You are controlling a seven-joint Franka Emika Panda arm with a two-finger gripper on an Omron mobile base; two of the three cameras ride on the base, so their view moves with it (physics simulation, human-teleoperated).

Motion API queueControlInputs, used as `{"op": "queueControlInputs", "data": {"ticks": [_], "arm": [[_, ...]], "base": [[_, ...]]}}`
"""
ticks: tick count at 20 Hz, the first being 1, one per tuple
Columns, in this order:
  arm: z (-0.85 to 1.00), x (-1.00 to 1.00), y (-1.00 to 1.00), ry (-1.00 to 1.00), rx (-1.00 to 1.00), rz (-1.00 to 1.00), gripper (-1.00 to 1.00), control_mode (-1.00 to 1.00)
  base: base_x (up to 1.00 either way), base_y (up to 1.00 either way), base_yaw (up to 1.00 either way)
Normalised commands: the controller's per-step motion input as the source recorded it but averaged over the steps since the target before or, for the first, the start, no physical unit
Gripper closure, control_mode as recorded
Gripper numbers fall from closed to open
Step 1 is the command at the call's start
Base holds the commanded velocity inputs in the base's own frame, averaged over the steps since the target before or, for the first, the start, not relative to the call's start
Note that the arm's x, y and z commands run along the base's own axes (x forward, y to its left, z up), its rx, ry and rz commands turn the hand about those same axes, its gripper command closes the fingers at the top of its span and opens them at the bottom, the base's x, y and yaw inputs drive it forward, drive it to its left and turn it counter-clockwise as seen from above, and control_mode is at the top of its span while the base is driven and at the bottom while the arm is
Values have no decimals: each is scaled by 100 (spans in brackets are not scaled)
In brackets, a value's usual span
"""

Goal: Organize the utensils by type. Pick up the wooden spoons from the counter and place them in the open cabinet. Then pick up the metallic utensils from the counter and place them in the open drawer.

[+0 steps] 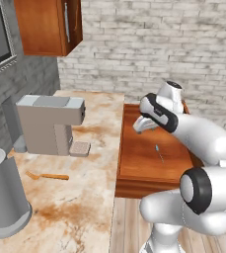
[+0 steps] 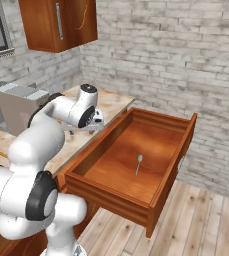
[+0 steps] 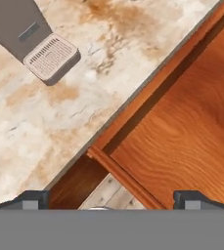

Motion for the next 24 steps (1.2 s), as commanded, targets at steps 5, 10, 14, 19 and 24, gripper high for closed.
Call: {"op": "queueControlInputs", "data": {"ticks": [5, 10, 14, 19, 24], "arm": [[-16, -6, 44, 4, 0, 44, -100, -100], [-21, -8, 70, 0, -2, 31, -100, -100], [-5, -31, 72, 0, -2, 13, -100, -100], [0, -42, 53, 0, 0, 0, -100, -100], [0, -27, 49, 9, 0, 0, -100, -100]], "base": [[0, 0, 0], [0, 0, 0], [0, 0, 0], [0, 0, 0], [0, 0, 0]]}}
